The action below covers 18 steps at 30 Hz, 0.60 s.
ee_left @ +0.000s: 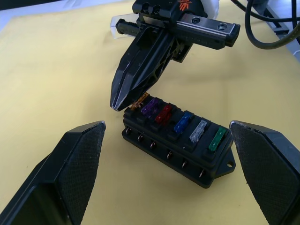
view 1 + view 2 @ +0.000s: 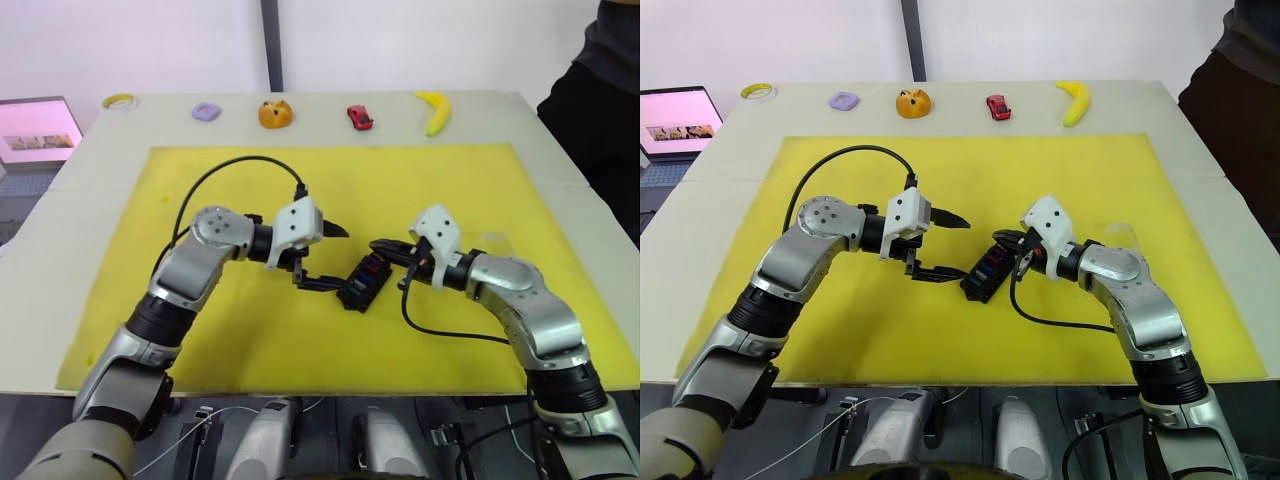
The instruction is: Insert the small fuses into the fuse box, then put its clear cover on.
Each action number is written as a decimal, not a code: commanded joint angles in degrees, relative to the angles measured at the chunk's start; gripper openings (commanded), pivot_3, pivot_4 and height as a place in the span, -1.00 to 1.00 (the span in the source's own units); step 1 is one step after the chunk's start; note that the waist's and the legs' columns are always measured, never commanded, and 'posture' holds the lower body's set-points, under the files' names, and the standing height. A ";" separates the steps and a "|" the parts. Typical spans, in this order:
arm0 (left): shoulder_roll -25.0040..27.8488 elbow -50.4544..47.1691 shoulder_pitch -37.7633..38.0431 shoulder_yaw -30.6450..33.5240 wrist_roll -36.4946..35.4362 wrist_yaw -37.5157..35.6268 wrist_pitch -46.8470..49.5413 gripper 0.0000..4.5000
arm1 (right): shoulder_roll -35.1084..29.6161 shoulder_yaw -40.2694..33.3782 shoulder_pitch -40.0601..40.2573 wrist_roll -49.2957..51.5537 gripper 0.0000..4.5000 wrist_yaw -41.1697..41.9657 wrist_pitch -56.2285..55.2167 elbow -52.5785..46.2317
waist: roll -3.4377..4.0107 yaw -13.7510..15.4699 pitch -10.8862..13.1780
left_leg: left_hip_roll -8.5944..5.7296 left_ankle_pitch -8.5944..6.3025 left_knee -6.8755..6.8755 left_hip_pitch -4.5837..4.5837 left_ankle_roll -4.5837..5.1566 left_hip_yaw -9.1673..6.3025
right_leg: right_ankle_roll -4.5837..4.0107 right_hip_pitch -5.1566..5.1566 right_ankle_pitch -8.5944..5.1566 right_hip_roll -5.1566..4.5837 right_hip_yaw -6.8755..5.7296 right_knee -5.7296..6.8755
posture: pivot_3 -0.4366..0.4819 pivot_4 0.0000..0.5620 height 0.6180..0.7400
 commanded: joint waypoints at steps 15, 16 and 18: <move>0.48 -2.51 0.81 0.76 0.02 0.40 -1.15 1.00 | -3.54 -4.03 3.92 2.84 -0.99 1.44 -1.55 -6.52 | 0.00 -0.04 0.00 | 0.00 -0.03 -0.01 0.00 0.05 -0.01 | 0.00 0.00 0.00 -0.01 0.00 0.00 | -0.05 -0.47 0.92; 0.50 -2.54 0.82 0.76 0.01 0.41 -1.15 1.00 | -3.69 -4.12 4.04 3.00 -0.99 1.47 -1.41 -6.79 | 0.00 -0.06 0.00 | 0.00 -0.03 -0.02 0.00 0.05 0.00 | 0.00 0.00 0.00 -0.01 0.00 0.00 | -0.05 -0.47 0.92; 0.52 -2.62 0.81 0.77 -0.03 0.38 -1.11 1.00 | -4.09 -4.30 4.38 3.21 -0.99 1.49 -1.21 -7.24 | 0.00 -0.05 0.00 | 0.00 -0.03 -0.02 0.00 0.04 0.00 | 0.00 0.00 0.00 -0.01 0.00 0.00 | -0.05 -0.47 0.92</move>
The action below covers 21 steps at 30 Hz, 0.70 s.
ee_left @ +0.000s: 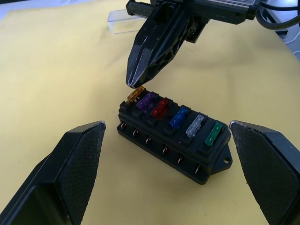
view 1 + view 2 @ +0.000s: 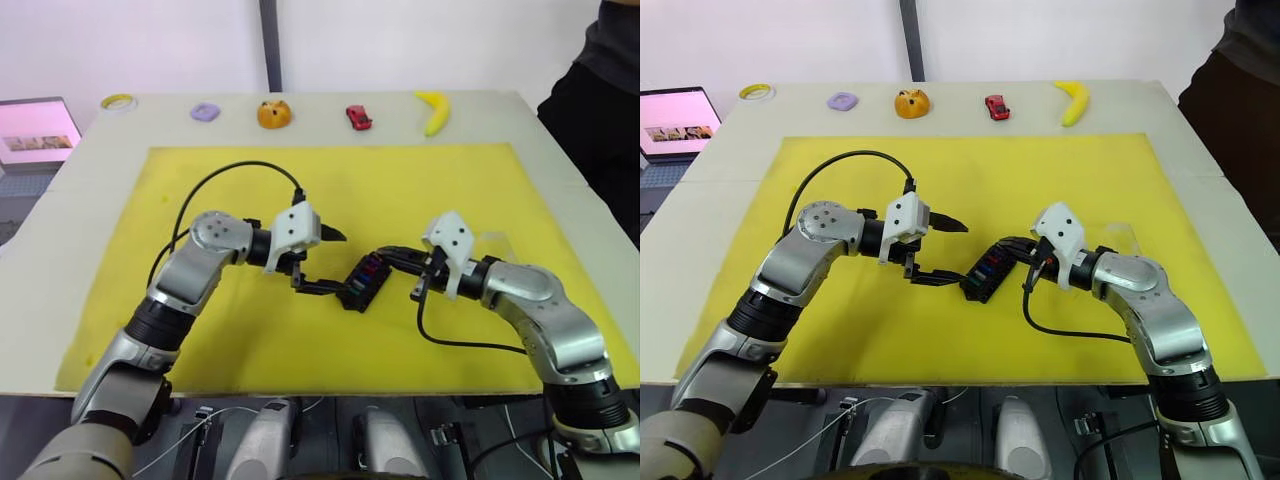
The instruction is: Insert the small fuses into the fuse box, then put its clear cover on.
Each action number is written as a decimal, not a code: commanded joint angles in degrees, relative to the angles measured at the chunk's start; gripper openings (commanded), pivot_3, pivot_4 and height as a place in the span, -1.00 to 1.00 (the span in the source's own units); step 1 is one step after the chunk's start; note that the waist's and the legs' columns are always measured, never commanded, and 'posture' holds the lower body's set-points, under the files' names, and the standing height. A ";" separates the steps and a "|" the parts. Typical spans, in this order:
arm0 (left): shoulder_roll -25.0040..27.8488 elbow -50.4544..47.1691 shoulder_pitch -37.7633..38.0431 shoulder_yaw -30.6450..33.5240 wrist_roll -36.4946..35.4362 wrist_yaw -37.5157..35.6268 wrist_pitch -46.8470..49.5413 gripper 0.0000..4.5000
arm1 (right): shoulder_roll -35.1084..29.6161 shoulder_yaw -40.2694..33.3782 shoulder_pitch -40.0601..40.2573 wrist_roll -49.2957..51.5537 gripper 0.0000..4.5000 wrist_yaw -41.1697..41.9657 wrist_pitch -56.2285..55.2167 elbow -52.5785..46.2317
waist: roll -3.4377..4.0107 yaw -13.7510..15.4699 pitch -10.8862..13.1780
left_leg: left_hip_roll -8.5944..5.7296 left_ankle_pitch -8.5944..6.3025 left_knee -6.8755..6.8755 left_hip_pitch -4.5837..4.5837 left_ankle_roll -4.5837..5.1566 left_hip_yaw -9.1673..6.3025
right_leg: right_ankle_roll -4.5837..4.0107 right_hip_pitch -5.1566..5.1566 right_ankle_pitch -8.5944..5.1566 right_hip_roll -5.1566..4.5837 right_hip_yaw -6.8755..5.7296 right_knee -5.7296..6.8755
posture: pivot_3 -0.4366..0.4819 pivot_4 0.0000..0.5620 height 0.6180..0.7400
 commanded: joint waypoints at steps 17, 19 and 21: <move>0.20 -1.79 -1.18 0.89 -0.29 0.01 -0.53 1.00 | -1.07 -3.38 1.12 0.37 0.25 -1.68 -0.92 -1.69 | 0.00 0.09 0.00 | -0.01 0.00 0.02 0.00 0.01 0.00 | 0.00 0.02 0.00 -0.01 0.00 0.00 | -0.05 -0.47 0.92; 0.26 -1.85 -1.17 0.92 -0.29 0.01 -0.45 1.00 | -0.76 -3.67 0.88 1.05 0.25 -1.75 -0.42 -1.56 | 0.00 0.07 0.00 | -0.01 0.00 0.01 0.00 0.01 0.00 | 0.00 0.01 0.00 -0.01 0.00 0.00 | -0.05 -0.47 0.92; 0.28 -1.88 -1.19 0.93 -0.29 0.02 -0.40 1.00 | -1.11 -3.31 0.99 0.58 0.03 -1.62 -0.73 -1.25 | 0.00 0.10 0.00 | -0.01 0.00 0.01 0.00 0.01 0.00 | 0.00 0.01 0.00 -0.01 0.00 0.00 | -0.05 -0.47 0.92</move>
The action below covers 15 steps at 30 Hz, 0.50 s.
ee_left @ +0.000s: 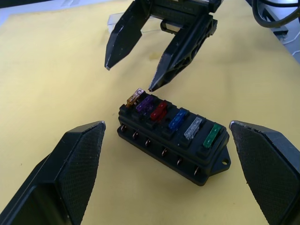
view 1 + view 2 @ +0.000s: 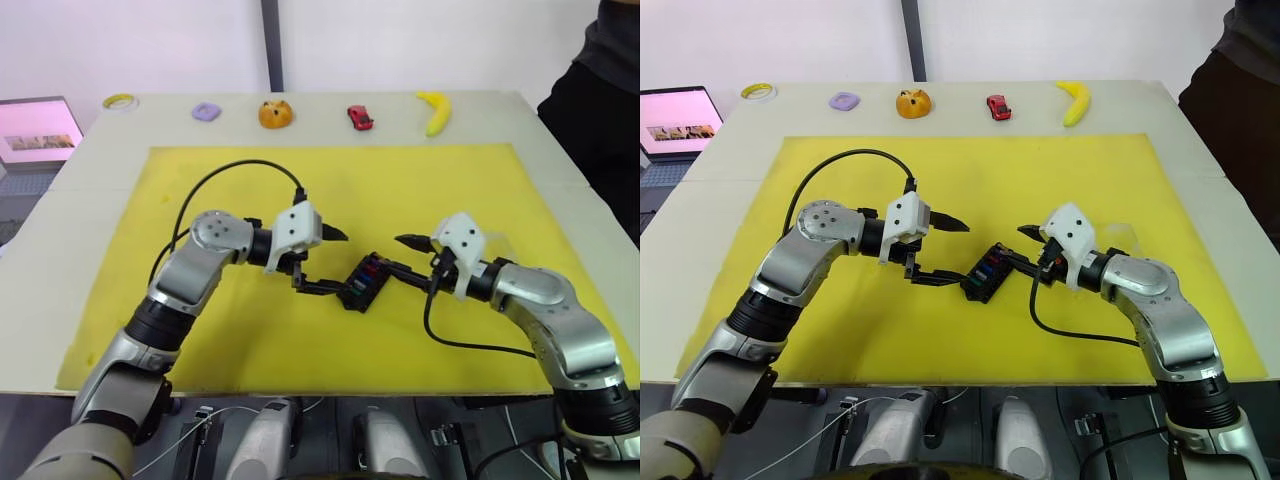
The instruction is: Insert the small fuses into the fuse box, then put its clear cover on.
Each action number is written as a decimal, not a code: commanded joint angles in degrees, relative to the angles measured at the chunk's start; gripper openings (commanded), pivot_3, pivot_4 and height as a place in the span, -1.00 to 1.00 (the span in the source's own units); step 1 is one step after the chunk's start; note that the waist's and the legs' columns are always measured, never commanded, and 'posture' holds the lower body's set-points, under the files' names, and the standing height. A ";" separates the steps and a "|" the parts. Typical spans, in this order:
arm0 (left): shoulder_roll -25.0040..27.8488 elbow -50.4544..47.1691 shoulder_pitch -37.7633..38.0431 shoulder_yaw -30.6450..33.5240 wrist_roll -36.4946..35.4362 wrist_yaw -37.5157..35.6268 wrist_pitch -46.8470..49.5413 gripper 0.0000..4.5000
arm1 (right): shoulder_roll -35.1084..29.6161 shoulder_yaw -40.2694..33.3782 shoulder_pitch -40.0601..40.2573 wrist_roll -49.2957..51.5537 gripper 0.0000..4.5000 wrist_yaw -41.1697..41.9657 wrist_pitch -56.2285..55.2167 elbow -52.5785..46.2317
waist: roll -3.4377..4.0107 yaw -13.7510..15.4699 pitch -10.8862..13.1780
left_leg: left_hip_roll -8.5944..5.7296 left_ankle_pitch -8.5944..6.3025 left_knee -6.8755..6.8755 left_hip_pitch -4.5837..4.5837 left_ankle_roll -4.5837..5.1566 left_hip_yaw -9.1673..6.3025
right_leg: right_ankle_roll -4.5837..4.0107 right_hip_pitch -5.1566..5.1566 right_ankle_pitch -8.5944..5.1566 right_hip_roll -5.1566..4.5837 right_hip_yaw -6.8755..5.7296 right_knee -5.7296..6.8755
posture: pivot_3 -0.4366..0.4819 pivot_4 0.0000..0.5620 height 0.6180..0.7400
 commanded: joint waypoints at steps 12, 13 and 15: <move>0.21 -1.61 -1.20 0.93 -0.27 0.21 -0.28 1.00 | -0.71 -0.12 0.18 -0.89 -0.31 0.67 -1.04 -0.23 | 0.00 0.02 0.00 | 0.00 0.00 0.01 0.00 0.00 0.00 | 0.00 0.00 0.00 0.00 0.00 0.00 | -0.05 -0.47 0.92; 0.22 -1.61 -1.20 0.93 -0.25 0.22 -0.27 1.00 | -0.69 -0.10 0.19 -0.95 -0.31 0.71 -1.03 -0.21 | 0.00 0.02 0.00 | 0.00 0.00 0.01 0.00 0.00 0.00 | 0.00 0.00 0.00 0.00 0.00 0.00 | -0.05 -0.47 0.92; 0.21 -1.73 -1.16 0.93 -0.27 0.28 -0.18 1.00 | -0.57 0.09 0.17 -1.26 -0.31 0.80 -1.15 -0.07 | 0.00 0.02 0.00 | 0.00 0.00 0.00 0.00 0.00 0.00 | 0.00 0.00 0.00 0.00 0.00 0.00 | -0.05 -0.47 0.92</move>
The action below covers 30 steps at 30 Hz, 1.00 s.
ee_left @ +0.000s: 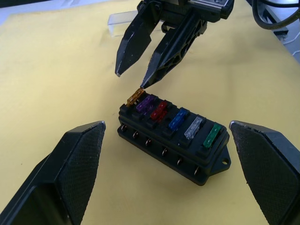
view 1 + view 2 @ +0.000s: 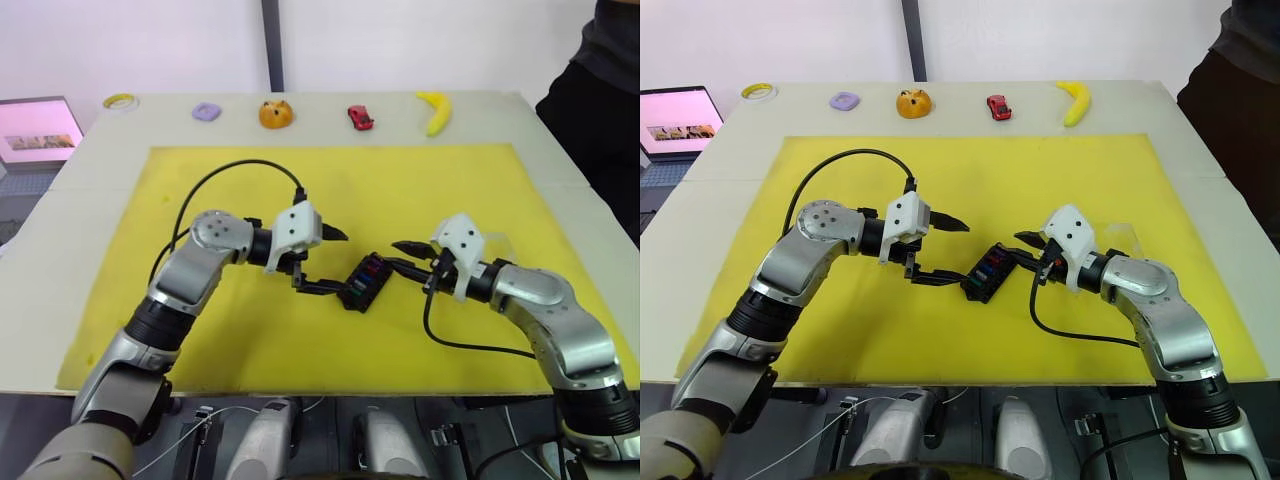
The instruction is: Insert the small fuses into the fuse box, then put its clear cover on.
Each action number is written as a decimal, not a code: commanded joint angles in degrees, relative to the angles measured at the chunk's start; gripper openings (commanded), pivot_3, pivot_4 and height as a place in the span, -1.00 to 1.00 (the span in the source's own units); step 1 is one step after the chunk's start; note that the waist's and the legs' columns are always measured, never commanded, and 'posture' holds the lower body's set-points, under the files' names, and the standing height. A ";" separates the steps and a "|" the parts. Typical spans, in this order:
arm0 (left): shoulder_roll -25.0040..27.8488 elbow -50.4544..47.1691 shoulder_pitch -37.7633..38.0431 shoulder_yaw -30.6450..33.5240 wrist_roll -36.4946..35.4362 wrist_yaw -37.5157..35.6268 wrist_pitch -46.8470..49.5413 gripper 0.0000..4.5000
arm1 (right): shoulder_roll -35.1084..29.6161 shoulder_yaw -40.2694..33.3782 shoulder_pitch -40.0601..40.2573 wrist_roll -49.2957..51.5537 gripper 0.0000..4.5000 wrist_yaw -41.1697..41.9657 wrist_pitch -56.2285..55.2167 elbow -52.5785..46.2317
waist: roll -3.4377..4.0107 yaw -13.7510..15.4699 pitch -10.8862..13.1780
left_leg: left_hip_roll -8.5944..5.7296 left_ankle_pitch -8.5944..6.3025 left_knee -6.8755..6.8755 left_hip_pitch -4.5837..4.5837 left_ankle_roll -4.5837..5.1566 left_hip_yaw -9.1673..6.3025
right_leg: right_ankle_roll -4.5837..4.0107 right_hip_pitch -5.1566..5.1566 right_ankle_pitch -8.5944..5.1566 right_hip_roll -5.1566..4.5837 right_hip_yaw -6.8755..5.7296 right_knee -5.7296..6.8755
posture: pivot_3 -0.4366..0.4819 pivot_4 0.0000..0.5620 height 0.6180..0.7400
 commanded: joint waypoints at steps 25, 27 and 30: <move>0.18 -2.49 -0.87 0.94 -0.50 0.47 0.30 1.00 | -0.10 1.84 -1.50 -1.92 -0.31 0.03 -2.03 1.71 | 0.00 0.00 0.00 | 0.00 0.00 0.00 0.00 0.00 0.00 | 0.00 0.00 0.00 0.00 0.00 0.00 | -0.05 -0.47 0.92; 0.19 -2.45 -0.93 0.96 -0.49 0.45 0.28 1.00 | -0.05 2.09 -1.68 -1.97 -0.31 0.15 -2.04 1.80 | 0.00 -0.03 0.00 | 0.00 0.00 0.00 0.00 0.00 0.00 | 0.00 0.00 0.00 0.00 0.00 0.00 | -0.05 -0.47 0.92; 0.25 -2.42 -0.96 1.00 -0.48 0.44 0.25 1.00 | 0.07 2.34 -1.83 -2.17 -0.31 0.22 -2.10 1.97 | 0.00 0.01 0.00 | 0.00 0.00 0.00 0.00 0.00 0.00 | 0.00 0.00 0.00 0.00 0.00 0.00 | -0.05 -0.47 0.92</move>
